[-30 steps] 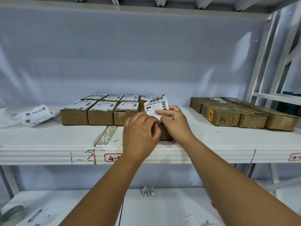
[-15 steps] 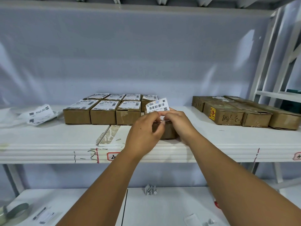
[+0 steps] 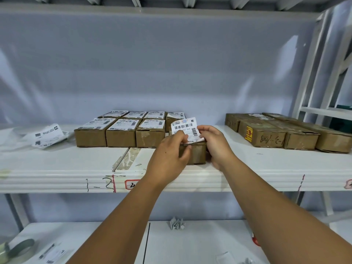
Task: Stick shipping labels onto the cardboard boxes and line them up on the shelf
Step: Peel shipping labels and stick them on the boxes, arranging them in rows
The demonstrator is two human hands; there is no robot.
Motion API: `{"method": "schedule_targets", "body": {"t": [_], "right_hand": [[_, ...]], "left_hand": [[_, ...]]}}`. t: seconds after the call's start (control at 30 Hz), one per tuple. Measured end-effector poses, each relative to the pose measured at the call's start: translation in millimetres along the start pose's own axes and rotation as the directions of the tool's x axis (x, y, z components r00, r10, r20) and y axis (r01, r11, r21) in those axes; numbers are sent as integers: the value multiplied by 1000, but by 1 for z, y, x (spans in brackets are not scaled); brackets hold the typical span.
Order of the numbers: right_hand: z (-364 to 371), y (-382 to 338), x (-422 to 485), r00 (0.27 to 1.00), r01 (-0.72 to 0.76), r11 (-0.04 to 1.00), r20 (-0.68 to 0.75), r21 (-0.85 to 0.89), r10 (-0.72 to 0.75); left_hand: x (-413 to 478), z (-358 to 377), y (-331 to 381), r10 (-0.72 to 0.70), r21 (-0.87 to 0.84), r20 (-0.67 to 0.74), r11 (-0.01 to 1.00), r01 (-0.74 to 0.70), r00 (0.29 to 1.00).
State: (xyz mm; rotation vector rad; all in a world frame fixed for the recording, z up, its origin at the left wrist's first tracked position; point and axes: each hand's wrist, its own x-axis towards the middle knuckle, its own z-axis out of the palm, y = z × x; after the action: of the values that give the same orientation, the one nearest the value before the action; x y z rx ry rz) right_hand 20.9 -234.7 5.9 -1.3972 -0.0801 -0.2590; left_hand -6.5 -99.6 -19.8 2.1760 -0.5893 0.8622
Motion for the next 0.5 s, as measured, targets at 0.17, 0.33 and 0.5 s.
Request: {"method": "schedule_targets", "body": {"t": [0.17, 0.33, 0.5], "right_hand": [[0, 0, 3, 999, -48, 998, -3, -27, 47], [-5, -8, 12, 989, -117, 990, 80, -82, 124], [-8, -9, 33, 983, -99, 955, 123, -280, 138]], "left_hand": [[1, -2, 1, -3, -38, 21, 999, 4, 1000], [1, -3, 1, 13, -30, 28, 999, -12, 1000], [1, -3, 1, 26, -39, 12, 999, -26, 1000]]}}
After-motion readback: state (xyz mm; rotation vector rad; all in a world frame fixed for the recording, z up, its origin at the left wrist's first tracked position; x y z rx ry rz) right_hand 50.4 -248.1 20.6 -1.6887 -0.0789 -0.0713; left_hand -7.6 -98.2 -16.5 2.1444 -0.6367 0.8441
